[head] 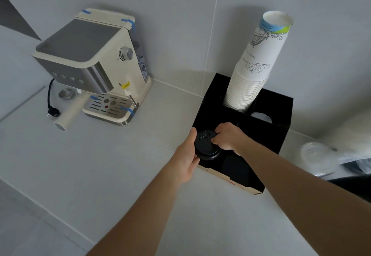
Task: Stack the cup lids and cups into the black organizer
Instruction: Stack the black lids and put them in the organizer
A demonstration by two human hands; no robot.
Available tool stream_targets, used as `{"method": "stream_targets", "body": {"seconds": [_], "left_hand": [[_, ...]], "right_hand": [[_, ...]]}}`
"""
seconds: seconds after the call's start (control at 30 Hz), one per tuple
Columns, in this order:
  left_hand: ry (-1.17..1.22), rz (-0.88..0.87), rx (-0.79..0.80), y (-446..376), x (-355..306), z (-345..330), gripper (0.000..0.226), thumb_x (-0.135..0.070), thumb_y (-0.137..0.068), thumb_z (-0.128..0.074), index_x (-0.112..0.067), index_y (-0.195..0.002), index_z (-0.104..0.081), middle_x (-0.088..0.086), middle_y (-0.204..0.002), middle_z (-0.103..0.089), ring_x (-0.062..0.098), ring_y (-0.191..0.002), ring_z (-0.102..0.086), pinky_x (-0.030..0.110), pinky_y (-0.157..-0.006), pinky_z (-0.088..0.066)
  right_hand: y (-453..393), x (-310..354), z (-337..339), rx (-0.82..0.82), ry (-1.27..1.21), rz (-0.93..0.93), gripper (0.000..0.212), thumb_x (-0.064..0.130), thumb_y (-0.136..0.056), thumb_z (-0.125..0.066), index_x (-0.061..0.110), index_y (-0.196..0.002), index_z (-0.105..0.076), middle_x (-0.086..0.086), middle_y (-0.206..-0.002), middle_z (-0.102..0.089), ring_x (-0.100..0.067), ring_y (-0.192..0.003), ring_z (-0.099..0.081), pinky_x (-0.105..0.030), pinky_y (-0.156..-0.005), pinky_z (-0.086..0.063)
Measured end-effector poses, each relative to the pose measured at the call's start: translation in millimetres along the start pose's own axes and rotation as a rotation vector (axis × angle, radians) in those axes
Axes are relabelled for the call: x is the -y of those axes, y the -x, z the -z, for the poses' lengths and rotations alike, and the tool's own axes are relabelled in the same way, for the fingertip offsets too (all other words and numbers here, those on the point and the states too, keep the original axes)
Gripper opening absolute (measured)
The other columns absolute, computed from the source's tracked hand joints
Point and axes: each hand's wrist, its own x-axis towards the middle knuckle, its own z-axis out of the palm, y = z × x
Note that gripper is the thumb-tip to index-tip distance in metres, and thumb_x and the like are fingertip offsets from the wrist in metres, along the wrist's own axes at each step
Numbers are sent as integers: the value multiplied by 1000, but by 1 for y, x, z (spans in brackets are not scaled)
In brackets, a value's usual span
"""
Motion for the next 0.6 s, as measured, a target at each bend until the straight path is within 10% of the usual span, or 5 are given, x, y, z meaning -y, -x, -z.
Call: {"method": "stream_targets", "body": {"seconds": [0.2, 0.4, 0.6], "left_hand": [[49, 23, -35, -17, -2, -7, 72, -62, -92, -42, -14, -145, -40, 4, -146, -48, 17, -137, -42, 33, -117, -29], [-68, 20, -56, -32, -7, -16, 69, -63, -95, -29, -20, -149, -35, 4, -151, -43, 19, -140, -38, 34, -115, -26], [-105, 57, -90, -45, -9, -22, 89, -80, -76, -32, -26, -147, -39, 5, -151, -44, 24, -139, -41, 42, -117, -29]], "right_hand": [[-9, 15, -8, 77, 58, -96, 11, 5, -94, -47, 1, -96, -56, -7, -73, -51, -18, -62, -49, -24, -49, -38], [-18, 10, -24, 135, -519, -273, 51, 31, -106, -36, 3, -148, -39, -16, -151, -45, -34, -138, -45, -41, -111, -41], [-24, 6, -25, 216, -786, -329, 70, 56, -101, -29, 17, -158, -22, -10, -165, -26, -29, -151, -27, -47, -123, -23]]}}
